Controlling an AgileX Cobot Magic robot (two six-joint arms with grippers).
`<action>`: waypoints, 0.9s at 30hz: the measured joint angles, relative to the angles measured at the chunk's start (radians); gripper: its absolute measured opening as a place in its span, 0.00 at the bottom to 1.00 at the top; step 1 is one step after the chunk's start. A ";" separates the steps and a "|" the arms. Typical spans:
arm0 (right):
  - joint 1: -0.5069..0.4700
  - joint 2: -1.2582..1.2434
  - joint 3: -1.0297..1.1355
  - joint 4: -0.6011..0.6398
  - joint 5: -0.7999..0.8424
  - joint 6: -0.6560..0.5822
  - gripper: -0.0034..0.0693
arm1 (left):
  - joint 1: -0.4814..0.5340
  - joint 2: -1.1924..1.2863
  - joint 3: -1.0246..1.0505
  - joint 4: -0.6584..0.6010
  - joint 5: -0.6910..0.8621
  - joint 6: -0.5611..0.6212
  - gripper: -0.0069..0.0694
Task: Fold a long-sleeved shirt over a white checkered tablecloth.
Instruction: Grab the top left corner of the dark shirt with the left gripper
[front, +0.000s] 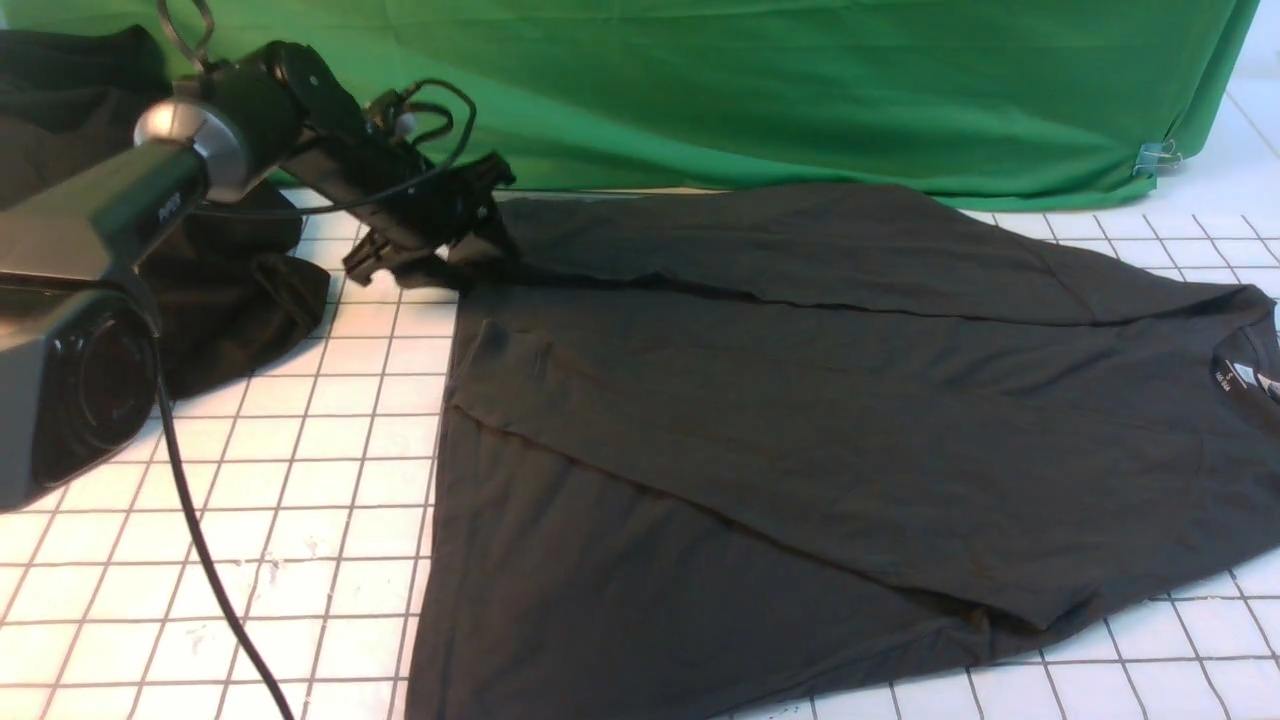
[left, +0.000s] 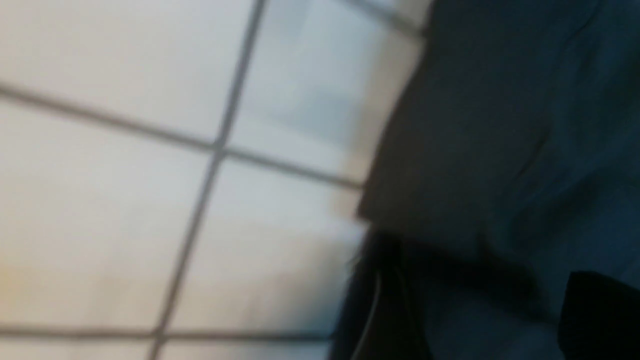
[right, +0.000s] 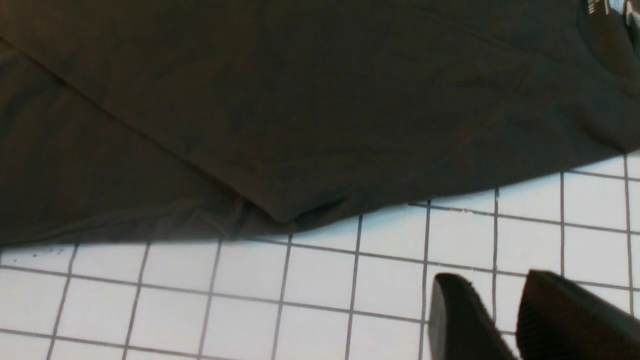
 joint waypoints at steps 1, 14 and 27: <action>0.000 0.000 0.000 0.000 0.000 0.000 0.31 | 0.000 0.000 0.000 -0.010 -0.008 0.000 0.64; 0.000 0.000 0.000 0.000 -0.023 0.000 0.33 | 0.006 0.008 -0.044 -0.048 0.047 -0.047 0.64; 0.000 0.000 0.000 0.000 -0.023 0.010 0.34 | 0.033 0.012 -0.244 0.099 0.259 -0.098 0.60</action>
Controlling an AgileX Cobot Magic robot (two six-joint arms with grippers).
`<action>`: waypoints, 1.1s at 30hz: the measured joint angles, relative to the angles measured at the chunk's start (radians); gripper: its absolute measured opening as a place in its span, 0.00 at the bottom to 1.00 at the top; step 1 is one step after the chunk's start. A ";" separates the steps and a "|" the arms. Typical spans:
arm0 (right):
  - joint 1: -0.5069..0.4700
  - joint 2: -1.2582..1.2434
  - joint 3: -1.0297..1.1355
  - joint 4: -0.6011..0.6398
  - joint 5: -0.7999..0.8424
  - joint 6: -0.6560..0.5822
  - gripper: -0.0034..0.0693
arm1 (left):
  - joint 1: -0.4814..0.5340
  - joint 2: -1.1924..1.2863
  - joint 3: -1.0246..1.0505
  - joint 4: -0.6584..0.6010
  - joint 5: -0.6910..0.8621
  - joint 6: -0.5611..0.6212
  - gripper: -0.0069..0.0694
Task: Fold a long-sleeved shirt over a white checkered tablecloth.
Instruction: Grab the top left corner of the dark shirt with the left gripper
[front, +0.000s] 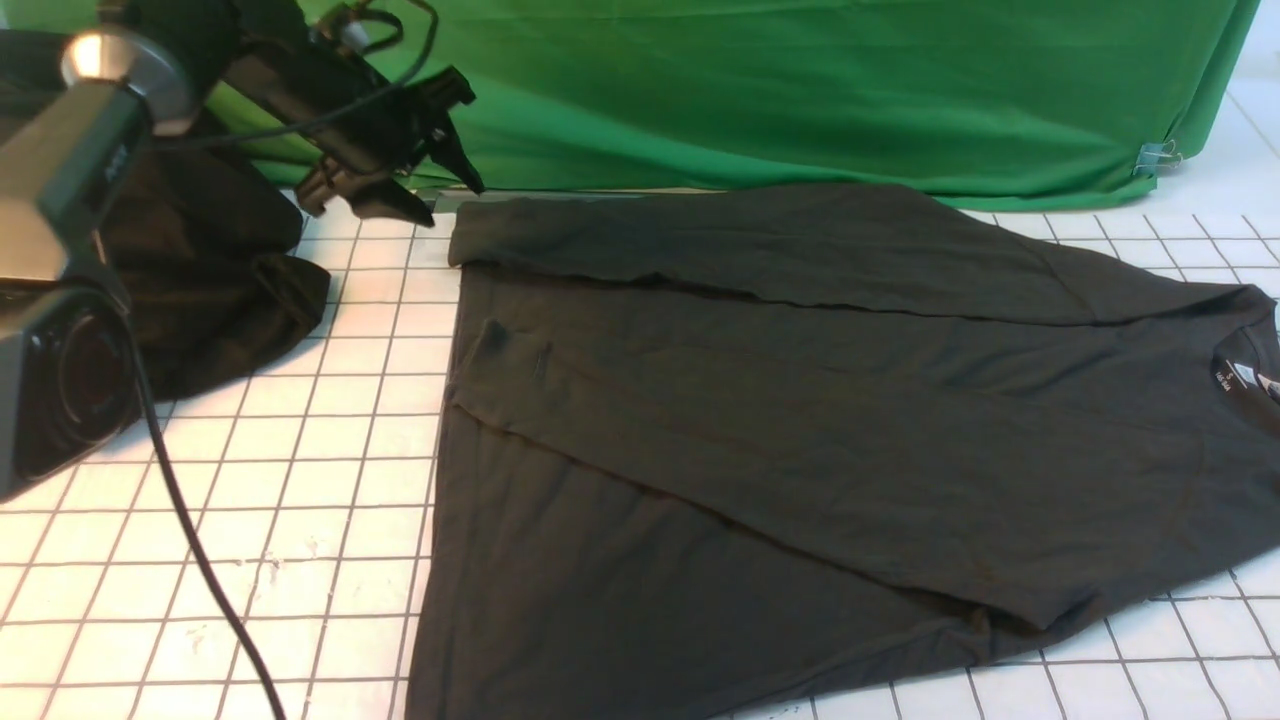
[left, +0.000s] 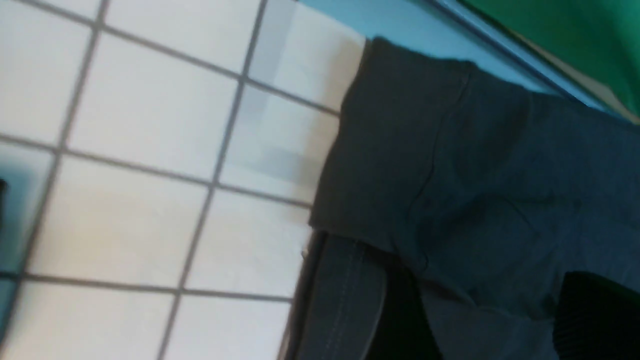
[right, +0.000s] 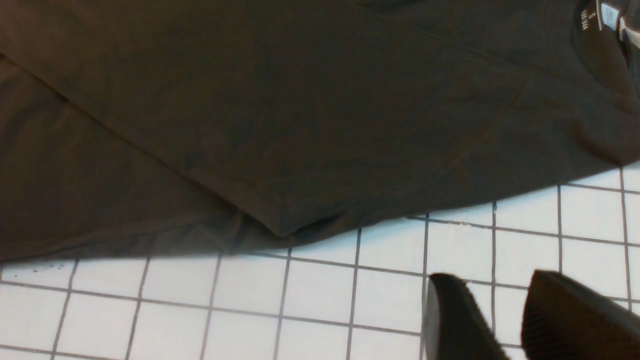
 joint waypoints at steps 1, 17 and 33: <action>0.000 0.000 0.000 0.000 0.001 0.006 0.35 | -0.015 0.013 0.000 -0.004 0.000 -0.008 0.59; 0.000 0.000 0.000 0.000 0.000 0.013 0.37 | -0.049 0.097 0.000 -0.058 -0.042 -0.130 0.69; 0.000 0.000 0.000 0.000 -0.008 0.013 0.38 | -0.049 0.117 0.000 -0.088 -0.169 -0.306 0.74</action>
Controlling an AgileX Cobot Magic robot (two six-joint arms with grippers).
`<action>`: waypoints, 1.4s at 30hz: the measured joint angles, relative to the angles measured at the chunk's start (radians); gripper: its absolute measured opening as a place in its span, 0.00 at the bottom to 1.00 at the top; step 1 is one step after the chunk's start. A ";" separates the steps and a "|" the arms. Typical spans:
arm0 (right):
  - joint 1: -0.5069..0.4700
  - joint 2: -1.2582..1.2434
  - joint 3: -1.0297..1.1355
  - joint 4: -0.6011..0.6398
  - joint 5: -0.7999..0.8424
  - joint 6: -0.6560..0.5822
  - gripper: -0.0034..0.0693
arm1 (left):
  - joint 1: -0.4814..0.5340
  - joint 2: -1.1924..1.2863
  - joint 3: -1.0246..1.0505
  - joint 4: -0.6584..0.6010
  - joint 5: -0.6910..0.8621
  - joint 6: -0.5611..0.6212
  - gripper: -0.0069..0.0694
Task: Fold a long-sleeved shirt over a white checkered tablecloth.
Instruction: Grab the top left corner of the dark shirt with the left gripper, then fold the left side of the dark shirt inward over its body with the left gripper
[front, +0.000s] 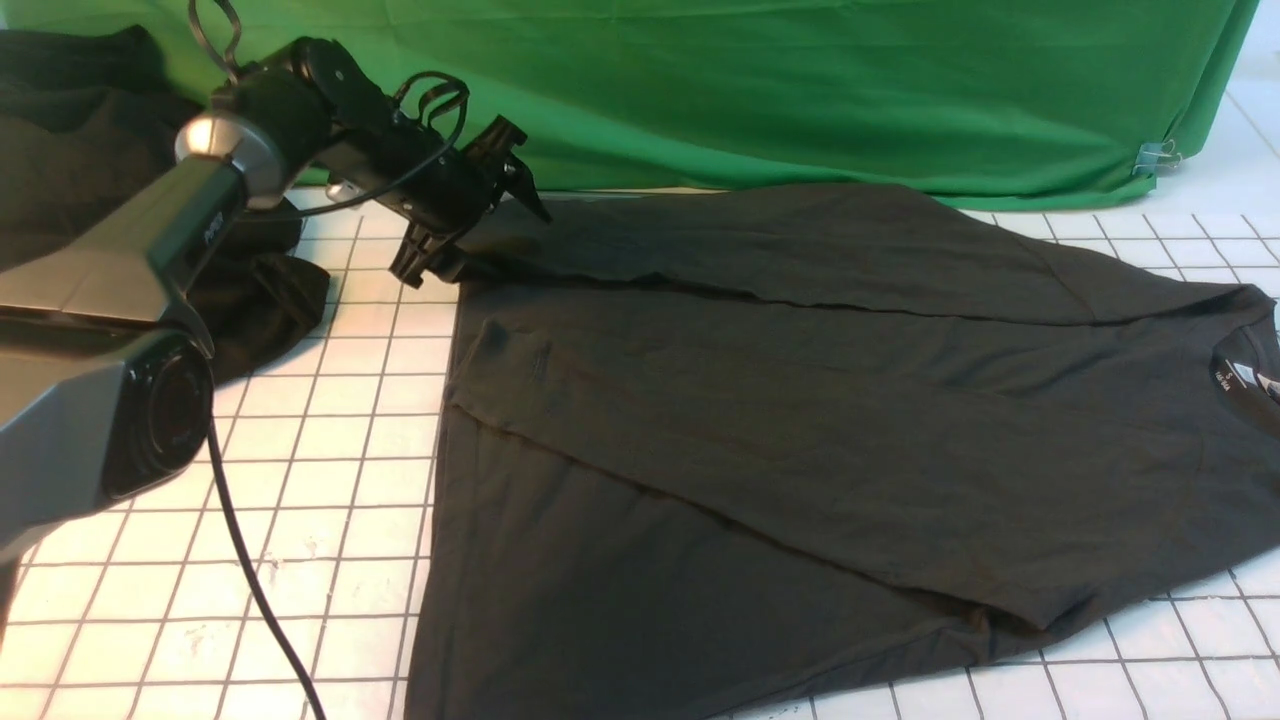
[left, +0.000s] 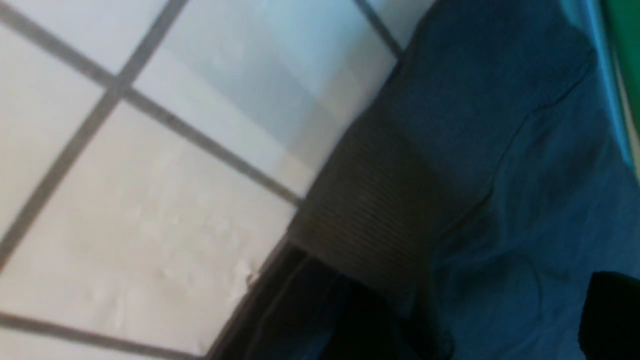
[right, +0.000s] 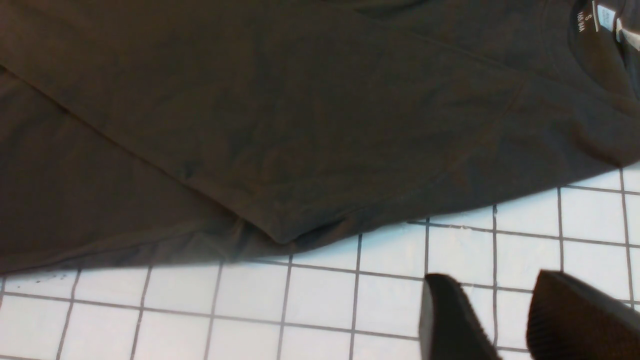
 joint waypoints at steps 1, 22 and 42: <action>0.000 0.000 0.000 0.000 0.000 0.000 0.38 | 0.000 0.000 0.000 -0.002 -0.003 0.000 0.72; 0.000 0.000 0.000 0.000 0.032 0.000 0.38 | 0.000 -0.204 0.000 -0.041 0.229 0.099 0.13; 0.000 0.000 0.000 0.000 0.038 0.000 0.38 | -0.140 -0.666 0.992 0.148 0.088 0.159 0.13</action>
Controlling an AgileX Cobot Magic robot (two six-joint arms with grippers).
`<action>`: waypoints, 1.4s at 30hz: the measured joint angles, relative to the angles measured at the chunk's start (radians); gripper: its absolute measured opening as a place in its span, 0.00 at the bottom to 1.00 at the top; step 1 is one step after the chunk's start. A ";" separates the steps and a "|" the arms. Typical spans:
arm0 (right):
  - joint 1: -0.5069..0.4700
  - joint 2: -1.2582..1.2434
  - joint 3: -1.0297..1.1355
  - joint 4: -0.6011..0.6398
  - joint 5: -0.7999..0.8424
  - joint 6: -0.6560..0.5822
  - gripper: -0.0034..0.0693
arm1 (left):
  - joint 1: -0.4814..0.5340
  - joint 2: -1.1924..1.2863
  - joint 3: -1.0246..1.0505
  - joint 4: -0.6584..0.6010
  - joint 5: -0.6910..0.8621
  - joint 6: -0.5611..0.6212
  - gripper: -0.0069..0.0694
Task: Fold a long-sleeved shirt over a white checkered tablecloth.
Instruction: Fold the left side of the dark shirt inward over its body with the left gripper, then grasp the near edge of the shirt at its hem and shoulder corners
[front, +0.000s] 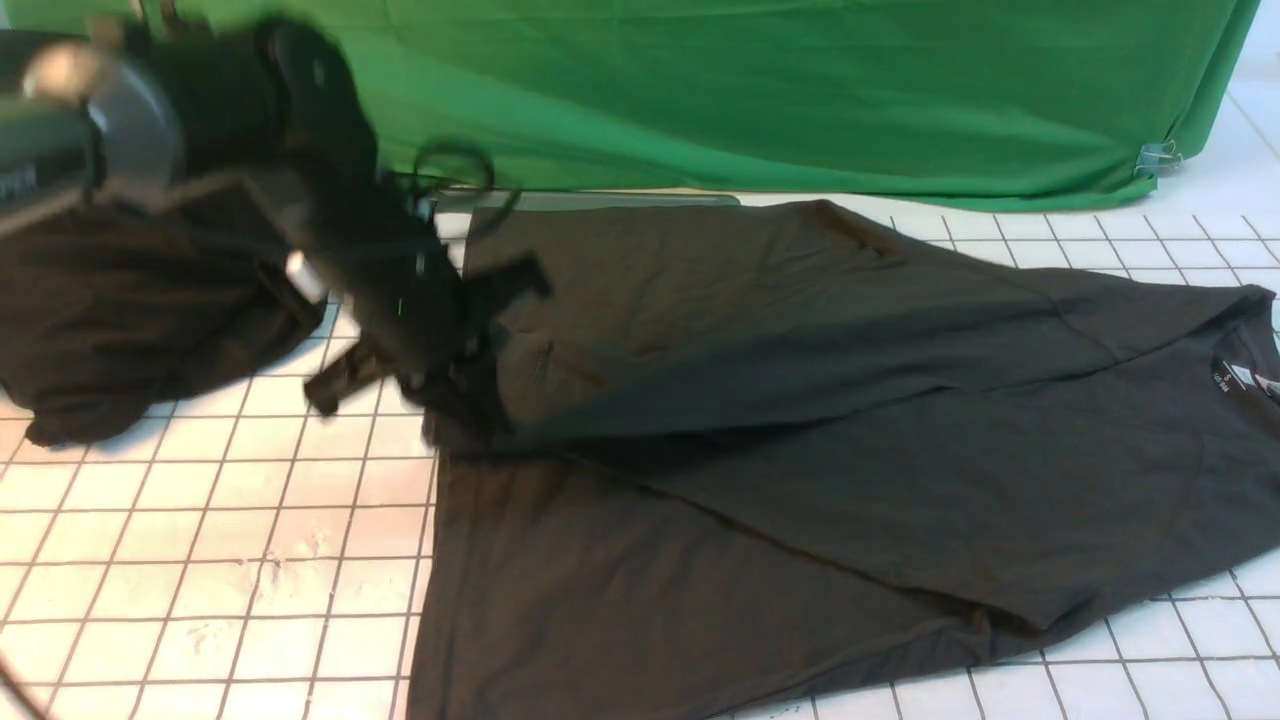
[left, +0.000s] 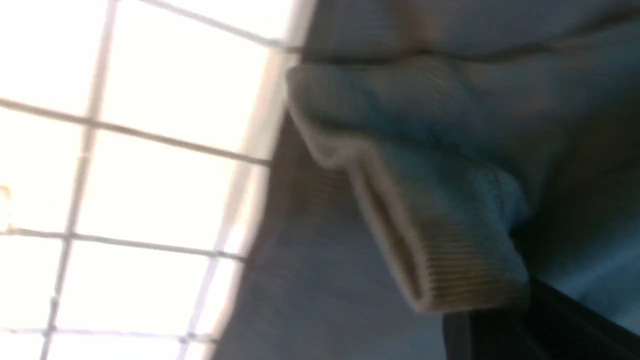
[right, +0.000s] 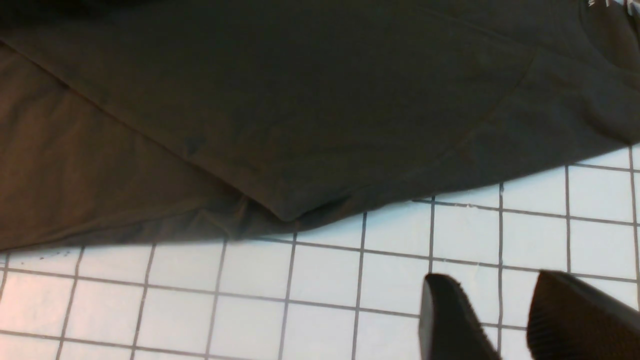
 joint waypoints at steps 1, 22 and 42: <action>0.000 0.000 0.000 0.000 0.000 0.000 0.38 | 0.000 0.000 0.028 -0.005 -0.028 0.015 0.13; 0.000 0.001 0.000 0.000 -0.015 0.000 0.38 | 0.000 -0.162 -0.058 -0.008 0.167 0.344 0.82; 0.000 0.001 0.000 0.000 -0.021 0.000 0.38 | -0.213 -0.282 0.544 0.008 -0.060 0.295 0.67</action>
